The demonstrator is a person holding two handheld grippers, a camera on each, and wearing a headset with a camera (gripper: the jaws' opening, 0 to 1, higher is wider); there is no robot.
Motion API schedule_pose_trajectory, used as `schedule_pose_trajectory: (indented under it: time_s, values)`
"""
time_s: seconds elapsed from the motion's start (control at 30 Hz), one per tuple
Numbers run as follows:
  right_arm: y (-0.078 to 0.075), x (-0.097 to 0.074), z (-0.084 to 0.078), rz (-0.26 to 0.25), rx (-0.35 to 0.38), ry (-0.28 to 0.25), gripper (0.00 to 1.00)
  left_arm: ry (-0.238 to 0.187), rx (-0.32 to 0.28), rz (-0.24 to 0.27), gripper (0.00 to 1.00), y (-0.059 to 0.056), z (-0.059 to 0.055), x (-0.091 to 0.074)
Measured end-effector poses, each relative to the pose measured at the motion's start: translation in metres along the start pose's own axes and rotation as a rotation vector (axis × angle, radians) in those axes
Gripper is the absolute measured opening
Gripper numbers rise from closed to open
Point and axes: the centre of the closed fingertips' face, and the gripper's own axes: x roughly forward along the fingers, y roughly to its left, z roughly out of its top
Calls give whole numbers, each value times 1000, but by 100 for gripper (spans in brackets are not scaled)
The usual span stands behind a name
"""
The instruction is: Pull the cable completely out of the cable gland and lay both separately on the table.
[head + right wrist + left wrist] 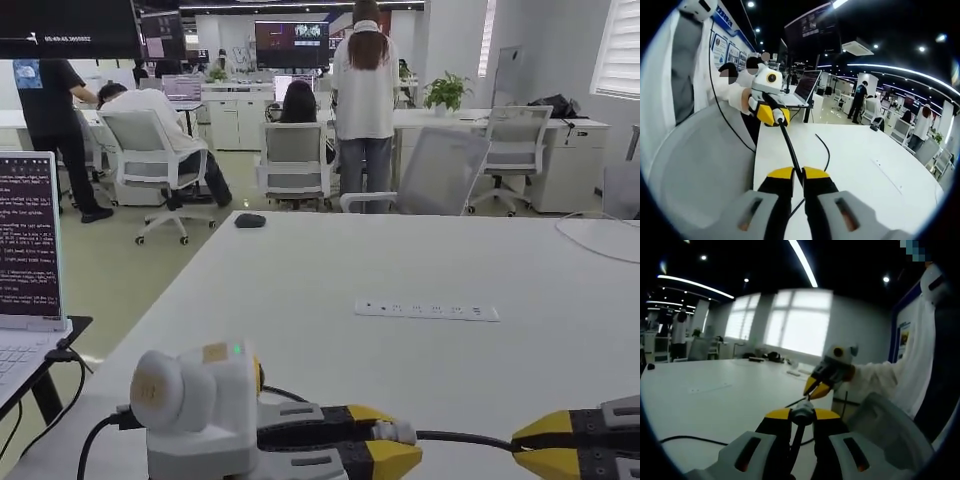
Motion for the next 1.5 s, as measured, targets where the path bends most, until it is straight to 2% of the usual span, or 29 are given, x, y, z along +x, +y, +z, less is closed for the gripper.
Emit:
schedule_pose_trajectory:
  time_s: [0.23,0.37,0.43,0.63,0.8,0.97,1.17,1.5]
  values:
    - [-1,2,5,24,9,-5,5,5,7,4,17,1,0,0]
    - [-1,8,4,34,0,31,19,5,6,1,17,0,0,0]
    - [-2,12,7,31,-17,29,22,6,5,-1,17,-1,-1,1]
    - [6,30,24,87,-45,-15,22,9,1,-8,17,-2,-1,1]
    - [17,47,36,145,-90,-23,21,12,1,-14,17,-3,-2,1]
    - [25,56,44,184,-118,-42,16,16,-3,-23,17,-5,-3,2]
    - [28,57,45,209,-136,-51,7,18,-9,-22,17,-5,-3,2]
    - [30,54,44,213,-140,-58,4,15,-33,-28,17,-5,-4,2]
